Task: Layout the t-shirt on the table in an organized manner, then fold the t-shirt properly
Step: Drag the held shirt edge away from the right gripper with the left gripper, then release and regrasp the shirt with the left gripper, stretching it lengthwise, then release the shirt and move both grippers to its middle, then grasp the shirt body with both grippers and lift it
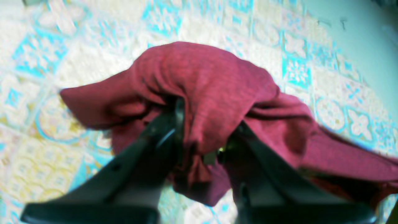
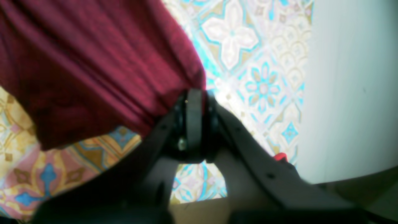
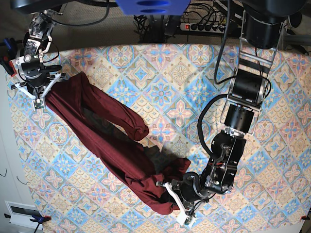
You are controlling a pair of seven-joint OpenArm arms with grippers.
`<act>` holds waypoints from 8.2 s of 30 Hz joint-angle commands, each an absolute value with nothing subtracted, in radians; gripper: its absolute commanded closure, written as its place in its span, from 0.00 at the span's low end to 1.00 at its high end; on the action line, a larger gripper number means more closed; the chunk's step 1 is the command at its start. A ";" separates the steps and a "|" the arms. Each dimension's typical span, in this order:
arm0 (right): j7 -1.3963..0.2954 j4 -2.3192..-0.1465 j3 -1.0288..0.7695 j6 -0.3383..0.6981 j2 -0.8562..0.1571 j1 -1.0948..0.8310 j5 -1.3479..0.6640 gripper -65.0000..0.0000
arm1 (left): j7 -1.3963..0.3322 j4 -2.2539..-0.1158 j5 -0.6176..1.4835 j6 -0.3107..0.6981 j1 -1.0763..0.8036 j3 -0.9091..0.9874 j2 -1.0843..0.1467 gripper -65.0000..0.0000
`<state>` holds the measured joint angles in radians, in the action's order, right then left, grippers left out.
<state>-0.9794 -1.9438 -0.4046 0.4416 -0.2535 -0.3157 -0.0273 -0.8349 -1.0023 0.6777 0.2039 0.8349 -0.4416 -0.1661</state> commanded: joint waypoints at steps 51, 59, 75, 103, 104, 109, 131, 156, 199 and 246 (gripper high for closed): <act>-0.986 -1.957 -0.325 0.430 -0.268 -0.288 -0.001 0.99 | -0.822 -1.503 0.670 0.188 0.259 -0.424 -0.458 1.00; -0.986 -1.957 -0.275 0.430 -0.268 -0.285 -0.001 0.99 | -0.820 -1.213 0.674 0.186 0.354 -0.332 -0.325 0.79; -0.986 -1.957 -0.269 0.430 -0.249 -0.285 0.002 0.99 | -0.648 -0.826 0.674 0.194 0.564 -0.489 -0.048 0.39; -0.984 -1.957 -0.464 0.430 -0.249 -0.197 -0.001 0.99 | -0.955 -1.403 1.173 0.196 0.616 -0.226 -0.418 1.00; -0.984 -1.957 -0.469 0.430 -0.249 -0.194 -0.001 0.99 | -0.957 -1.414 1.182 0.196 0.616 -0.228 -0.438 1.00; -0.990 -1.957 -0.469 0.430 -0.251 -0.134 0.001 0.99 | -0.955 -1.419 1.181 0.196 0.582 -0.237 -0.496 1.00; -1.092 -1.966 -0.515 0.429 -0.251 -0.257 0.005 0.62 | -0.783 -1.138 0.708 0.183 0.479 -0.328 -0.326 0.39; -0.871 -1.383 0.068 0.432 -0.341 0.305 -0.001 0.61 | -0.753 -1.141 0.673 0.185 0.360 -0.320 -0.263 0.25; -0.947 -1.483 0.378 0.432 -0.209 0.308 -0.151 0.62 | -0.754 -1.136 0.323 0.183 0.308 -0.469 -0.289 1.00; -0.768 -1.012 0.544 0.430 0.128 0.429 -0.151 0.61 | -0.754 -1.442 0.433 0.185 -0.019 -0.185 -0.380 1.00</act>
<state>-0.7753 -1.0008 0.5453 0.4297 0.1188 0.4065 -0.1436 -0.7128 -1.4246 0.4286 0.1791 -0.0212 -0.1852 -0.3740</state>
